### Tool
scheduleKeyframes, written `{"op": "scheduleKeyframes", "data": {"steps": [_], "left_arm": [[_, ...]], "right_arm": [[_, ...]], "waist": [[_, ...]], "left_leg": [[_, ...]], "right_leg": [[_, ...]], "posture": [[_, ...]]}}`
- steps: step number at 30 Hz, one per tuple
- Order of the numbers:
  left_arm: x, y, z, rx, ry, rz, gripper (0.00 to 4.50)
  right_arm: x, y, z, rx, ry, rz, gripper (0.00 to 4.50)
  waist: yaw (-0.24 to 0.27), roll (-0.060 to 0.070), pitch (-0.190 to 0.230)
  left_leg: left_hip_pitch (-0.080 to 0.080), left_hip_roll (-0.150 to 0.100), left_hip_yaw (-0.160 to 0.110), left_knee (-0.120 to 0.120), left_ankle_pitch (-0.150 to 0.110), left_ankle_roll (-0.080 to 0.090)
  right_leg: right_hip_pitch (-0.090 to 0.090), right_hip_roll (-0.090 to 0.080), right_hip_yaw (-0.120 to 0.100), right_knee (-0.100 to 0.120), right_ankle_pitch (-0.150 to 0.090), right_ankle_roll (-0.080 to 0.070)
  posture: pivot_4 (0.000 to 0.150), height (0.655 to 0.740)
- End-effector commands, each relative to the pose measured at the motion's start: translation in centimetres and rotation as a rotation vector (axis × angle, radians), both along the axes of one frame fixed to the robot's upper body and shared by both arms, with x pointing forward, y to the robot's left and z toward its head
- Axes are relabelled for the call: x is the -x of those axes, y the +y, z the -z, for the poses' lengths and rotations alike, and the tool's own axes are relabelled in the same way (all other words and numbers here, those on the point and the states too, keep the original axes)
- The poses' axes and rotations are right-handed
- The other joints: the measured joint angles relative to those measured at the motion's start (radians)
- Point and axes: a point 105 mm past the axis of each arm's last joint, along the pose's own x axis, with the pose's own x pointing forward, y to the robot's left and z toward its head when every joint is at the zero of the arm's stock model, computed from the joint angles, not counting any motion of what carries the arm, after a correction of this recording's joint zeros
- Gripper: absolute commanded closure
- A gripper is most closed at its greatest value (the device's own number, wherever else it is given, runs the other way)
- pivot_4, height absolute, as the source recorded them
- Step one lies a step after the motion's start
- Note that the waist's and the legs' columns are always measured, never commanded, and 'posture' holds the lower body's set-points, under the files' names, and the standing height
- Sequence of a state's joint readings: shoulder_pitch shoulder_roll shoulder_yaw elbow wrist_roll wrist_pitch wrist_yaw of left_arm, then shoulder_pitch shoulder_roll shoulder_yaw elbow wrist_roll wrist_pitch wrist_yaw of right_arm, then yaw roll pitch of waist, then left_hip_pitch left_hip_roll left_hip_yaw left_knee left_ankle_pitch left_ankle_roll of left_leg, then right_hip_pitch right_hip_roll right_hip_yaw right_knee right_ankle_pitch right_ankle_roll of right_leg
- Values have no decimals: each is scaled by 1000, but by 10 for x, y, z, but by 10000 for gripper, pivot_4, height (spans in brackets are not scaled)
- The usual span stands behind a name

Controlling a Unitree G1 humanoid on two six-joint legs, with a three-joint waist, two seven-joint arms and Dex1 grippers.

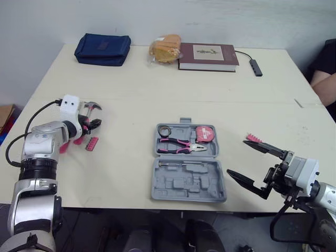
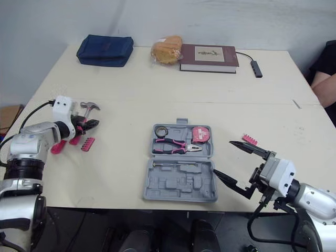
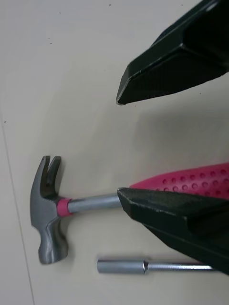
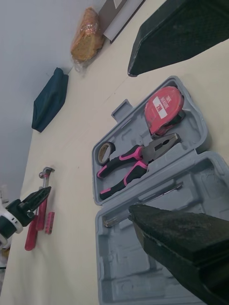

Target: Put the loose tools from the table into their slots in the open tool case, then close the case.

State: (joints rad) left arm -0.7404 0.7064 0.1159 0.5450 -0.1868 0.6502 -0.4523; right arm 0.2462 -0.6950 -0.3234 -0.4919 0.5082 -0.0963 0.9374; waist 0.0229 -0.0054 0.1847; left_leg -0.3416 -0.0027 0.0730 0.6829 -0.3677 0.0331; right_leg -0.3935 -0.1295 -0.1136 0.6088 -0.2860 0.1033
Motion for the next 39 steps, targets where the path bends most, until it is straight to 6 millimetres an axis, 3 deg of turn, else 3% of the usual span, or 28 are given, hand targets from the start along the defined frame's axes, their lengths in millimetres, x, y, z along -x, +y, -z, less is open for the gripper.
{"op": "scheduleKeyframes", "data": {"steps": [1,9,12,20,23,24,27,29,35,37,39], "left_arm": [[-3,9,-6,-21,-12,-58,16028],[2,14,-10,12,-1,-87,16028],[7,19,9,8,86,-105,16028],[9,16,29,4,161,-77,16028],[14,17,38,10,201,-77,23183],[16,20,40,14,207,-91,28368],[19,26,45,15,218,-110,38165],[18,32,43,17,191,-131,39425],[-6,20,-14,-8,-157,-23,39425],[-8,-5,-57,28,-352,148,39425],[1,-35,-86,27,-474,352,39425]], "right_arm": [[4,5,-10,12,-41,-8,0],[6,8,-13,25,-47,6,0],[5,10,-15,21,-50,6,0],[3,17,-20,0,-46,-20,0],[5,21,-24,-37,-32,-40,0],[5,22,-23,-28,-23,-48,0],[7,24,-22,-15,-4,-61,0],[8,25,-19,-7,4,-62,0],[8,22,-16,1,1,-43,0],[8,17,-16,19,-23,-17,0],[9,13,-16,39,-44,0,0]], "waist": [[0,0,0],[0,0,0],[1,0,0],[1,0,0],[1,0,0],[1,0,0],[0,0,0],[-1,1,-1],[1,0,0],[2,-2,1],[6,-5,2]], "left_leg": [[1,0,0,0,0,0],[0,0,0,0,0,0],[0,0,0,0,0,0],[1,0,0,0,0,-1],[2,0,0,0,0,-1],[2,0,0,0,0,-1],[3,0,0,0,0,-1],[3,0,1,0,0,-1],[4,1,2,0,1,-2],[2,1,1,0,1,-2],[-2,1,-2,0,1,-2]], "right_leg": [[0,0,0,1,0,0],[0,-1,2,0,0,0],[0,-1,1,0,0,0],[0,-2,1,1,0,0],[0,-2,1,1,0,0],[1,-2,1,1,0,0],[1,-2,2,2,0,0],[1,-2,2,2,0,0],[1,-2,6,2,0,0],[0,-2,7,2,0,0],[-2,-3,6,1,0,0]], "posture": [[1500,7400],[1500,7400],[1500,7400],[1500,7400],[1500,7400],[1500,7400],[1500,7400],[1500,7400],[1500,7400],[1500,7400],[1500,7400]]}}
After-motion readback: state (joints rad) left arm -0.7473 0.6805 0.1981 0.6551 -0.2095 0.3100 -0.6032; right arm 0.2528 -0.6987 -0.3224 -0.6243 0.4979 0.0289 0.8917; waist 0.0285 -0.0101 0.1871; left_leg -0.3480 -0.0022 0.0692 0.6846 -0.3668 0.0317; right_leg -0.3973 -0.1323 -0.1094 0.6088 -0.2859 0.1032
